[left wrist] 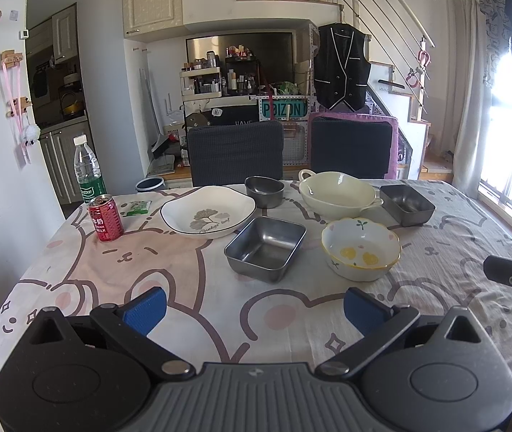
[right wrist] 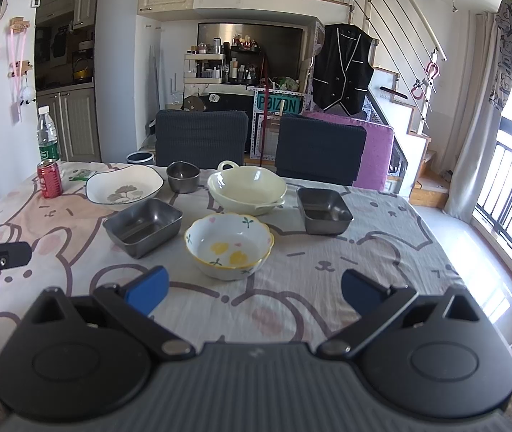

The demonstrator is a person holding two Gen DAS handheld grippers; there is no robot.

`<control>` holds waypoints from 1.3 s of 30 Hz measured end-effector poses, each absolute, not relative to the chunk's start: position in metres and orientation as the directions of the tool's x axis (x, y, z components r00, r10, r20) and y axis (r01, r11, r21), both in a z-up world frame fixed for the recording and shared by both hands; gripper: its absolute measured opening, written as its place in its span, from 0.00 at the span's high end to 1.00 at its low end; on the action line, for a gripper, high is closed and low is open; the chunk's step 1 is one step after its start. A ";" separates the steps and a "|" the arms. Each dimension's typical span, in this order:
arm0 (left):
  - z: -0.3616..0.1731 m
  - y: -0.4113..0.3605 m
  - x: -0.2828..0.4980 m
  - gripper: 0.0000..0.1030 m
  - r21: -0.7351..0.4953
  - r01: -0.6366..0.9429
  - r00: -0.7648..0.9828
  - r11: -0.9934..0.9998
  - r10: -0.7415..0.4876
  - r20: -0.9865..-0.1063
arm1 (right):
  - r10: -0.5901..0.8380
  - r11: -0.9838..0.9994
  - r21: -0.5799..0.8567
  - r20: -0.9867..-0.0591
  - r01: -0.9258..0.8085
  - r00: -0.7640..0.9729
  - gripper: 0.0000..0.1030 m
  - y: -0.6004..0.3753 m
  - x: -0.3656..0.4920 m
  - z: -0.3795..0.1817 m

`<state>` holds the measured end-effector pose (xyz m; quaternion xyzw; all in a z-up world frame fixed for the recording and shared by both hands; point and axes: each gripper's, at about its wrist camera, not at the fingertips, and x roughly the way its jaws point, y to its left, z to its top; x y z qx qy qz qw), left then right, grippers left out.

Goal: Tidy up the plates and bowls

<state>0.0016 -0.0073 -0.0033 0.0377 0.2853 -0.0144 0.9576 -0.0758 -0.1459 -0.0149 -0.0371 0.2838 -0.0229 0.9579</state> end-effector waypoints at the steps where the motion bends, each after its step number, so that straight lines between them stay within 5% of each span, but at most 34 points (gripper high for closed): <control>1: -0.004 -0.008 0.002 0.00 0.064 0.049 0.837 0.997 -0.006 -0.547 | -0.065 0.996 -0.084 -0.542 0.022 0.838 0.00 -0.146 -0.076 -0.015; 22: -0.004 -0.007 0.001 0.00 0.055 0.043 0.833 0.998 -0.006 -0.554 | -0.075 0.996 -0.084 -0.556 0.033 0.828 0.00 -0.143 -0.073 -0.018; 39: -0.019 0.023 0.035 0.00 0.015 -0.069 0.757 0.998 0.062 -0.651 | -0.034 0.998 -0.066 -0.644 -0.011 0.764 0.00 -0.126 -0.034 -0.023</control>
